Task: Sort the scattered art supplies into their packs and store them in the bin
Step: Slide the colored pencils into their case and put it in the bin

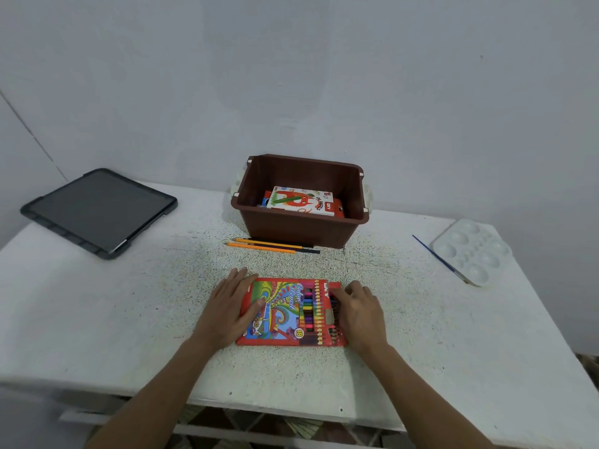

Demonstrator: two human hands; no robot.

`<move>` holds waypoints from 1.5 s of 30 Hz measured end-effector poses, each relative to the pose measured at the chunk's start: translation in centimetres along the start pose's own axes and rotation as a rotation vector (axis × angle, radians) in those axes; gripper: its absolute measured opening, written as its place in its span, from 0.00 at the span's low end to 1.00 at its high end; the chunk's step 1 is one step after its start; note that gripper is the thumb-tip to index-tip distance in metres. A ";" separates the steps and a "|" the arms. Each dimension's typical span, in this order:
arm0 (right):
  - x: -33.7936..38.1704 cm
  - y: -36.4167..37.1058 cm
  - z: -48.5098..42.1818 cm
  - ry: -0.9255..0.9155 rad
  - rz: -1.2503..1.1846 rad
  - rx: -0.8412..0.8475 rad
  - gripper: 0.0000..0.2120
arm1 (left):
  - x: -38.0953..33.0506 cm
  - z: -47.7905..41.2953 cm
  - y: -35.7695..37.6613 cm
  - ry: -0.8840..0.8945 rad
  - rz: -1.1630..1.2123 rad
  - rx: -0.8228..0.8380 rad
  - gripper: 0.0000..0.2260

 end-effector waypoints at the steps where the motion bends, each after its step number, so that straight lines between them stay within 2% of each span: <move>1: 0.0 0.1 0.0 0.003 -0.048 0.002 0.17 | 0.0 0.0 0.0 -0.003 0.003 -0.002 0.36; 6: -0.9 0.4 0.3 0.022 -0.231 -0.013 0.15 | -0.4 -0.2 -0.2 -0.066 0.048 0.004 0.35; 9: -0.8 -0.4 0.8 0.068 -0.367 -0.015 0.28 | -0.7 -0.8 -1.1 -0.153 0.087 -0.075 0.30; 12: -0.7 -0.7 1.1 0.087 -0.425 -0.010 0.34 | -0.9 -2.5 -2.3 -0.121 -0.020 -0.154 0.25; 14: -0.7 -0.7 1.3 0.108 -0.448 0.008 0.36 | -0.8 -3.9 -2.7 -0.101 -0.135 -0.112 0.22; 17: -0.7 -0.7 1.4 0.123 -0.475 0.031 0.37 | -0.6 -5.6 -3.2 -0.100 -0.295 0.034 0.25; 21: -0.9 -0.6 1.7 0.126 -0.487 0.034 0.36 | -0.5 -6.9 -3.5 -0.055 -0.451 0.208 0.28; 23: -1.0 -0.6 1.8 0.125 -0.487 0.030 0.34 | -0.7 -7.0 -3.6 -0.037 -0.487 0.229 0.28; 28: -1.0 -0.5 1.8 0.107 -0.477 0.025 0.31 | -0.4 -6.9 -4.2 0.017 -0.497 0.010 0.21; 32: -1.0 -0.5 1.8 0.113 -0.472 0.031 0.31 | -0.3 -6.6 -4.1 0.106 -0.635 0.022 0.16; 35: -1.0 -0.7 1.6 0.105 -0.462 0.025 0.24 | -0.7 -6.6 -4.4 0.170 -0.647 -0.063 0.16; 38: -1.1 -1.0 1.1 0.108 -0.453 0.049 0.22 | -1.5 -6.6 -4.9 0.228 -0.451 -0.232 0.11; 40: -1.1 -1.3 0.6 0.092 -0.435 0.042 0.18 | -2.7 -6.5 -5.8 0.206 -0.083 -0.312 0.03; 42: -0.8 -1.7 -0.1 0.071 -0.430 -0.003 0.13 | -4.3 -6.3 -6.5 0.078 0.311 -0.260 0.01; 45: 0.2 -2.4 -1.0 0.052 -0.450 -0.046 0.12 | -6.5 -5.9 -6.8 -0.122 0.747 -0.157 0.02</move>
Point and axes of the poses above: each hand's wrist, its own z-axis away from the middle knuckle, its own y-axis out of the palm, x = y × z, the point moved 3 cm from there along -z, towards the middle knuckle, and after that the axes turned 9 degrees about -z, right-handed, at the moved point
